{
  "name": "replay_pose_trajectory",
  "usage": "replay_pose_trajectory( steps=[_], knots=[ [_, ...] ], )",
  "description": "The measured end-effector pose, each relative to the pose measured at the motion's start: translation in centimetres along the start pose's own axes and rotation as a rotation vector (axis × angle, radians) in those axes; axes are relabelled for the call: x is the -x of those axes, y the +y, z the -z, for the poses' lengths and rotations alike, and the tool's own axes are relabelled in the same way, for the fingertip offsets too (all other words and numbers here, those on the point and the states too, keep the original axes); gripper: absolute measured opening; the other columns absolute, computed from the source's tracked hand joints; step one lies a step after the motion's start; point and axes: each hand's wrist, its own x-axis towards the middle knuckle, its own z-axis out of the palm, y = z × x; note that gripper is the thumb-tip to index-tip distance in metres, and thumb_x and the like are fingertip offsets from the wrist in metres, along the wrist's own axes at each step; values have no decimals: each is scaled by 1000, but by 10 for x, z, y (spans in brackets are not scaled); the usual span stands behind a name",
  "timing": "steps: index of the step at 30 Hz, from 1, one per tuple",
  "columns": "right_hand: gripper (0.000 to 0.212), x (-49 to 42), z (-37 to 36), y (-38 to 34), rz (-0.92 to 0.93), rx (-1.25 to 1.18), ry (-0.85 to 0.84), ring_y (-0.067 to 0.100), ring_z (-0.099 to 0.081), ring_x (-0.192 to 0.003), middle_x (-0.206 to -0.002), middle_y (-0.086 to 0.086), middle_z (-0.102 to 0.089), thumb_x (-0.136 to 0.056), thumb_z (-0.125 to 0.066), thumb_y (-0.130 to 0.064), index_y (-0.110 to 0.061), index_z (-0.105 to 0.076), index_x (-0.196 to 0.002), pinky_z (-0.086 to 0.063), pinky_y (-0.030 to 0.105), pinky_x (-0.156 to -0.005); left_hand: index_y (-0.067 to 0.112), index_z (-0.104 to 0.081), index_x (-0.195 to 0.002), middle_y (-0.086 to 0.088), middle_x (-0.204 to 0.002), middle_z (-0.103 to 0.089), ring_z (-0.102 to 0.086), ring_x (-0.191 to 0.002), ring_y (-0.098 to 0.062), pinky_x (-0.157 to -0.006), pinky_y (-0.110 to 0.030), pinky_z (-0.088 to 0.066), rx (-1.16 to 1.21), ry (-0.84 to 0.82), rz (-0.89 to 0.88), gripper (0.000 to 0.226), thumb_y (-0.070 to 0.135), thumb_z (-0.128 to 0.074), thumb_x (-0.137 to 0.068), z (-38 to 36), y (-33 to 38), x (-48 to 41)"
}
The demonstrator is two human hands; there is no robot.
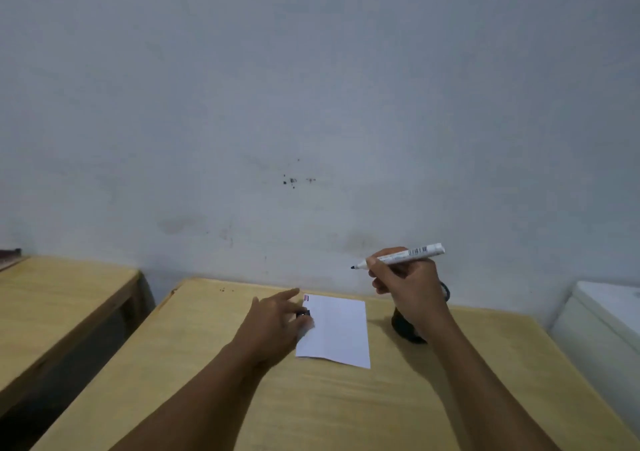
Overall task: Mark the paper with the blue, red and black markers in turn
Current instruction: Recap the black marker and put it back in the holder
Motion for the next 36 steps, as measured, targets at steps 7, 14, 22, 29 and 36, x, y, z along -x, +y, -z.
replay_pose_trajectory(
  steps=[7, 14, 22, 29, 36],
  knots=[
    [12, 38, 20, -57, 52, -15, -33, 20, -65, -63, -75, 14, -73, -89, -76, -12, -1, -73, -88, -56, 31, -59, 40, -76, -88, 22, -98, -75, -66, -97, 7, -87, -25, -54, 296, 152, -113, 4, 39, -74, -85, 57, 79, 22],
    [15, 61, 26, -109, 138, -55, -16, 20, -66, -67, -82, 19, -75, -93, -73, -15, -1, -77, -90, -57, 33, -63, 39, -77, -86, 23, -88, -77, -70, -88, 2, -78, -16, -52, 485, 244, -254, 10, 31, -79, -82, 102, 150, 44],
    [13, 82, 31, -137, 176, -4, -42, 18, -67, -68, -83, 16, -75, -92, -73, -19, -9, -77, -85, -56, 36, -66, 27, -80, -97, 13, -91, -79, -70, -90, 0, -85, -32, -55, 473, 214, -315, 14, 30, -77, -83, 111, 185, 60],
    [16, 86, 37, -147, 142, 40, -110, 17, -67, -71, -85, 14, -77, -94, -72, -21, -7, -78, -87, -56, 36, -70, 25, -80, -91, 9, -87, -79, -73, -85, -7, -85, -40, -58, 478, 189, -372, 11, 23, -81, -80, 116, 198, 62],
    [19, 83, 39, -147, 104, 21, -170, 18, -66, -72, -81, 9, -74, -95, -70, -22, -6, -79, -89, -54, 33, -69, 19, -81, -87, 6, -82, -79, -74, -82, -11, -88, -47, -57, 498, 193, -366, 12, 23, -84, -77, 117, 199, 59]
  ],
)
